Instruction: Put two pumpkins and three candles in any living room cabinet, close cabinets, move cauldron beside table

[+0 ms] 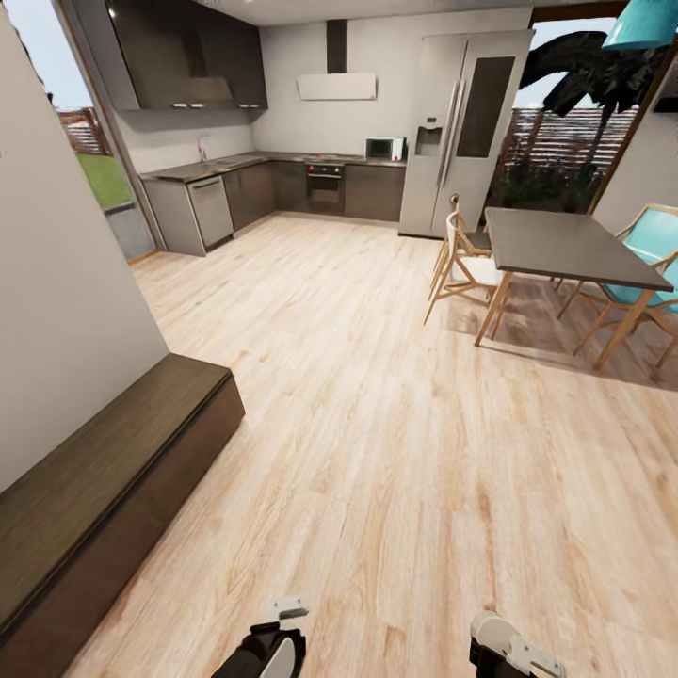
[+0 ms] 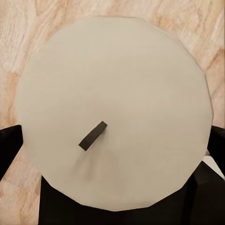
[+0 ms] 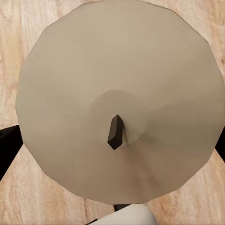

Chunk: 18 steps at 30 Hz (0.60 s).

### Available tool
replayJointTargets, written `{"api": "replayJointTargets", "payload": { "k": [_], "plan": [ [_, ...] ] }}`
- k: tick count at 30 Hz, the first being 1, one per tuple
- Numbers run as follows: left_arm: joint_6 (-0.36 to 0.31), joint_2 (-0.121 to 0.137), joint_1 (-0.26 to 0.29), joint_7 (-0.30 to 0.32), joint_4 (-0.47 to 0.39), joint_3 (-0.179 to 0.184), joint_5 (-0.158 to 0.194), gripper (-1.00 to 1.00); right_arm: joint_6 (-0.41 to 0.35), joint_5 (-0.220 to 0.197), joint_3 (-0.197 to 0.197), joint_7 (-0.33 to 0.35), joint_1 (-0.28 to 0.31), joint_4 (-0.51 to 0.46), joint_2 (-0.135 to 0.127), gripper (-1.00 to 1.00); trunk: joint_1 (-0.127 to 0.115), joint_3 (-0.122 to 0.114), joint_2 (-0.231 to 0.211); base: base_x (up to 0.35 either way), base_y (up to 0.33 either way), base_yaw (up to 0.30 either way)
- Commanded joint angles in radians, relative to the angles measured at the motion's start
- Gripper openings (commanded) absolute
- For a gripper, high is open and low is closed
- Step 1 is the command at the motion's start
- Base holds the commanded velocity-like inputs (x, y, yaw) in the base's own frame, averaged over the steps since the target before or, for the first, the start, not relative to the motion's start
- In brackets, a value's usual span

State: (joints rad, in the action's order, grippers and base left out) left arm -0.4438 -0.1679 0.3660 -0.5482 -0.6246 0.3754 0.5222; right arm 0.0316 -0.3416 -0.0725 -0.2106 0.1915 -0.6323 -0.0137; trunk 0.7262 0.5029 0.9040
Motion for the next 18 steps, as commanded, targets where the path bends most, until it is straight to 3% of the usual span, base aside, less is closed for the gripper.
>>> {"api": "replayJointTargets", "payload": {
  "k": [1, 18],
  "plan": [
    [-0.005, 0.000, 0.001, -0.009, -0.002, 0.005, 0.009, -1.00, 0.003, -0.011, 0.002, -0.003, 0.000, 0.000, 0.000, -1.00, 0.000, -0.001, 0.001, 0.000, 0.000, 0.000],
    [-0.009, -0.001, 0.001, -0.009, -0.002, 0.005, 0.009, -1.00, 0.004, -0.010, 0.002, -0.003, 0.000, 0.000, -0.001, -1.00, 0.000, -0.029, 0.001, 0.000, 0.000, 0.009]
  ]
}}
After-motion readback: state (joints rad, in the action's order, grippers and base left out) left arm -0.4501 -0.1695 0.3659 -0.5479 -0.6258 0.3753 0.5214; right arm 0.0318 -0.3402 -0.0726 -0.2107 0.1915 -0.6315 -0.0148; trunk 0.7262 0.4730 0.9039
